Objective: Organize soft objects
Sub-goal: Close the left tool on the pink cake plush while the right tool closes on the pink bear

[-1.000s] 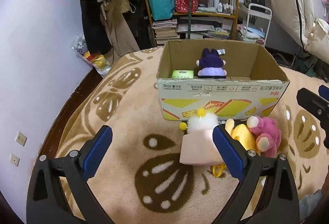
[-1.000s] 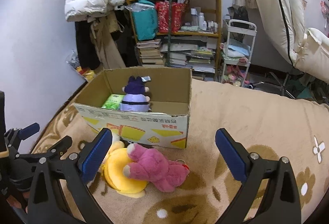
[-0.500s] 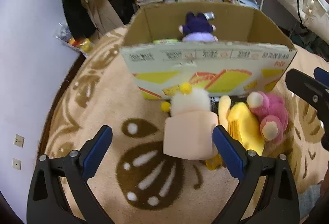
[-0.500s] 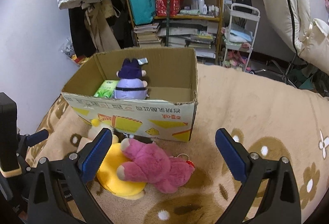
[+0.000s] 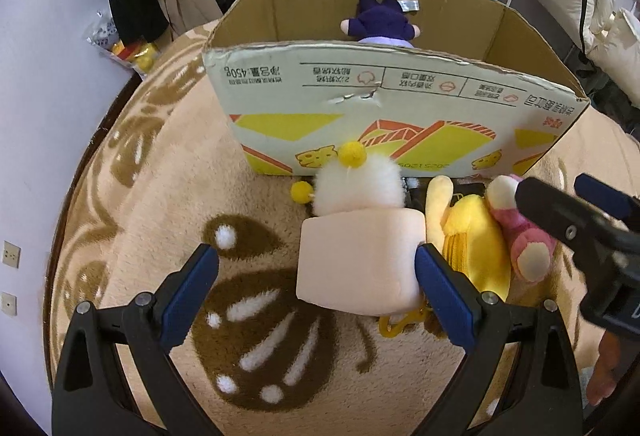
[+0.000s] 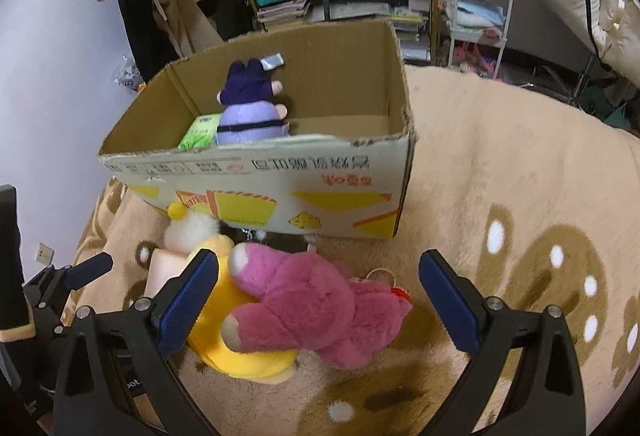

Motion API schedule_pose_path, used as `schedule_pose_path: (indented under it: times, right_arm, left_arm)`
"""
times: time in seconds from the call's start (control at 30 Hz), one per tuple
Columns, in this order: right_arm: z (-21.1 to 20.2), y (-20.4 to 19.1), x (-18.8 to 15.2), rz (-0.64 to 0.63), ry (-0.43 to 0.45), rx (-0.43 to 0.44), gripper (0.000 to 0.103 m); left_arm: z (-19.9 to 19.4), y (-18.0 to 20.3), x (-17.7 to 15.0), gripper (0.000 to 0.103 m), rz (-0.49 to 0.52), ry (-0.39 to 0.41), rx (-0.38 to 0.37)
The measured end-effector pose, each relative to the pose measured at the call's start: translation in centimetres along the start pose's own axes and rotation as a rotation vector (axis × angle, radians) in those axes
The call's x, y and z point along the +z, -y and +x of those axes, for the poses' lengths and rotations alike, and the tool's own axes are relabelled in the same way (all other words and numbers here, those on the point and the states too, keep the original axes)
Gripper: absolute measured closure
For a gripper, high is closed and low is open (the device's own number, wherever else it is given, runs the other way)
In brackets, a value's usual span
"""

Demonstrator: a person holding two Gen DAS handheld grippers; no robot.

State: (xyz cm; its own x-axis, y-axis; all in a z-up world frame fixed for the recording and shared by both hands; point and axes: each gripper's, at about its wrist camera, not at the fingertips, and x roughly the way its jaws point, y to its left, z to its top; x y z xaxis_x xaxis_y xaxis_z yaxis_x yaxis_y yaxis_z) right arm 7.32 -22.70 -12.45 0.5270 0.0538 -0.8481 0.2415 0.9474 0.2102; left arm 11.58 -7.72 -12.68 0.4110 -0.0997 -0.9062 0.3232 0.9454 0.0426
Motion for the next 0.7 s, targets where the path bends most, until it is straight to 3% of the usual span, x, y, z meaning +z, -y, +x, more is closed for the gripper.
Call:
schedule_pose_path:
  times: [0.27,0.37,0.5,0.7]
  right_arm:
    - [1.5,-0.3,0.0,-0.016,-0.04,0.001,0.003]
    - [1.6,-0.4,0.0,-0.026,-0.042,0.006,0.009]
    - [1.7,-0.8,0.0,-0.036,-0.048,0.021,0.016]
    - [1.5,-2.0,-0.2,-0.109,-0.045,-0.008,0.024]
  left_arm:
    - [0.7,-0.4,0.0,0.01,-0.021,-0.014,-0.05]
    - [1.0,-0.7,-0.1,0.02,-0.041,-0.023,-0.089]
    - [0.9,-0.3,-0.1,0.051,-0.034,-0.019,-0.13]
    - [0.6,1.2,-0.5,0.065,0.035,0.002,-0.099]
